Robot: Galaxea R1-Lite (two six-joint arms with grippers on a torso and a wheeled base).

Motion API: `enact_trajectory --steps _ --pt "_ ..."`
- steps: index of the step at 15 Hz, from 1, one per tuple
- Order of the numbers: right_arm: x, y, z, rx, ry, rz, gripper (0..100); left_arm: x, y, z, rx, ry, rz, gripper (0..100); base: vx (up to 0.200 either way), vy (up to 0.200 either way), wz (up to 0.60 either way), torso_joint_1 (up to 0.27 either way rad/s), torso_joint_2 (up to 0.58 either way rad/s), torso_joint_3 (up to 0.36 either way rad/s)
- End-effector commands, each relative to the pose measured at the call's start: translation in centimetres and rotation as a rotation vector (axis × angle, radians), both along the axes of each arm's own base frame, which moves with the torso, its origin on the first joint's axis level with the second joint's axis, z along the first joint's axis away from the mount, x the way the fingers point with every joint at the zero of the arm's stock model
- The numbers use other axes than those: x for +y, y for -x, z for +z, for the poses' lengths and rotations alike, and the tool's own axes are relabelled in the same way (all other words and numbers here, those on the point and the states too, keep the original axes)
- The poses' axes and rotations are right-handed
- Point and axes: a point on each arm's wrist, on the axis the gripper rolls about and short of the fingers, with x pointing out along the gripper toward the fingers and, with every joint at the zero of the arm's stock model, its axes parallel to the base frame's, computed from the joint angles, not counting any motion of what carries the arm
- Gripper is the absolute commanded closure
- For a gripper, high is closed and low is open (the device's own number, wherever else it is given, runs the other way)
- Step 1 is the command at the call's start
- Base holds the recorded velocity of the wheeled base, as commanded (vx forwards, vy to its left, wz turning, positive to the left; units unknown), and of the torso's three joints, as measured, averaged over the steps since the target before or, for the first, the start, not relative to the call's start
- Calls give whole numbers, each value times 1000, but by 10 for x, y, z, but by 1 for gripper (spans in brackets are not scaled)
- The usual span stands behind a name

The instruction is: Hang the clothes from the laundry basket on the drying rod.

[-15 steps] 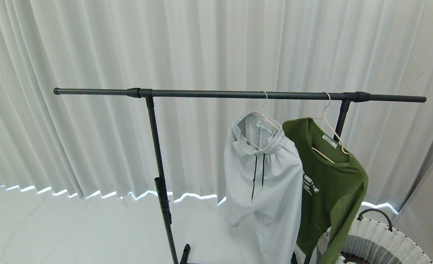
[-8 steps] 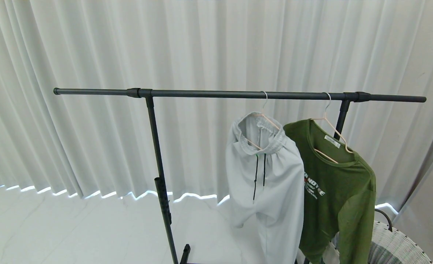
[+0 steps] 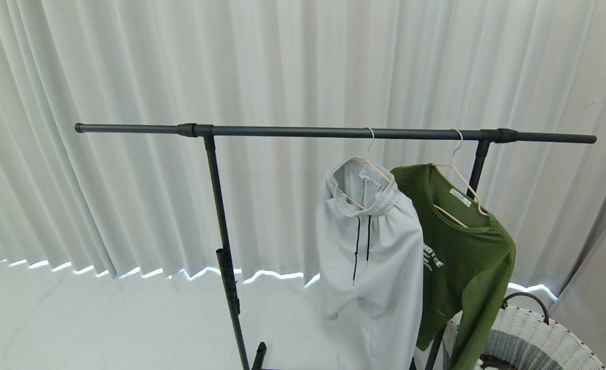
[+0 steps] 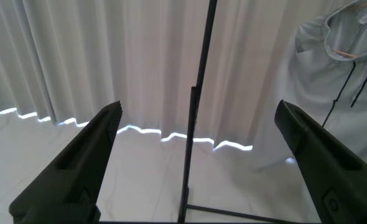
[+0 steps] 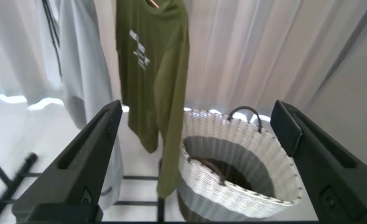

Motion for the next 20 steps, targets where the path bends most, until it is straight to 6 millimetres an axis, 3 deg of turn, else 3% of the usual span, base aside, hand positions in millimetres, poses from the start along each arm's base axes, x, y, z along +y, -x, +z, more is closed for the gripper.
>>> enact_trajectory --steps 1,20 --pt "0 4 -1 -53 -34 -21 0 0 0 0 0 0 1 0 0 0 0 0 0 0" --pt "0 4 -1 -53 -27 -21 0 0 0 0 0 0 -1 0 0 0 0 0 0 0"
